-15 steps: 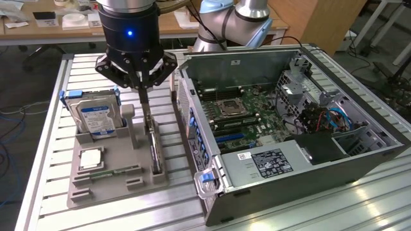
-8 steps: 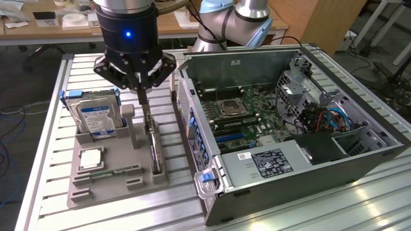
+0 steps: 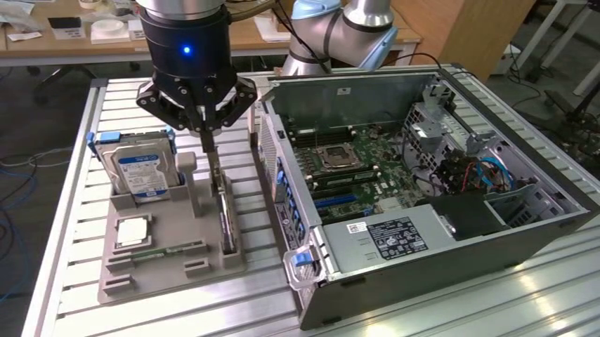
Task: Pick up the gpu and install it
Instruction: 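Pick up the gpu and move the gpu toward the slot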
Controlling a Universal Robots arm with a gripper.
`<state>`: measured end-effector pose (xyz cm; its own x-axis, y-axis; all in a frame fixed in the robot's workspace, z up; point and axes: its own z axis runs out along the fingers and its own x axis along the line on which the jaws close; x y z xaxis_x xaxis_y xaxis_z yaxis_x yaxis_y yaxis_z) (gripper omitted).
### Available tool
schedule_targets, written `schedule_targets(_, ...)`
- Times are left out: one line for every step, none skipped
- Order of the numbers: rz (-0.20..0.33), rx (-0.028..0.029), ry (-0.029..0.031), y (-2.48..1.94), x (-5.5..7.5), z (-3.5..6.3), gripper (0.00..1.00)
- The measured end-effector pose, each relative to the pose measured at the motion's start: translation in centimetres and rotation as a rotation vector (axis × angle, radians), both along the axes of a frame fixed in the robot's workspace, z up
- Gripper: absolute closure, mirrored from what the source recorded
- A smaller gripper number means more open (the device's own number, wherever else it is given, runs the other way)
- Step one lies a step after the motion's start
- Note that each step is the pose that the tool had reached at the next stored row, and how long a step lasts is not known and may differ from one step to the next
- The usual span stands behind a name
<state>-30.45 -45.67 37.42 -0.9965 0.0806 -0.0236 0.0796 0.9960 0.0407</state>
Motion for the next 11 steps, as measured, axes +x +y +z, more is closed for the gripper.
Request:
schedule_targets(0.0, -0.0001, 0.0, 0.0, 0.0, 0.0, 0.89)
schedule_targets(0.0, 0.0, 0.0, 0.0, 0.0, 0.0, 0.89)
schedule_targets(0.0, 0.0, 0.0, 0.0, 0.0, 0.0, 0.89)
schedule_targets(0.0, 0.0001, 0.0, 0.0, 0.0, 0.0, 0.89)
schedule_targets(0.0, 0.0, 0.0, 0.0, 0.0, 0.0, 0.89)
schedule_targets(0.0, 0.0, 0.0, 0.0, 0.0, 0.0, 0.83)
schedule_targets(0.0, 0.0, 0.0, 0.0, 0.0, 0.0, 0.83)
schedule_targets(0.0, 0.0, 0.0, 0.0, 0.0, 0.0, 0.76)
schedule_targets(0.0, 0.0, 0.0, 0.0, 0.0, 0.0, 0.71)
schedule_targets(0.0, 0.0, 0.0, 0.0, 0.0, 0.0, 0.71)
schedule_targets(0.0, 0.0, 0.0, 0.0, 0.0, 0.0, 0.65)
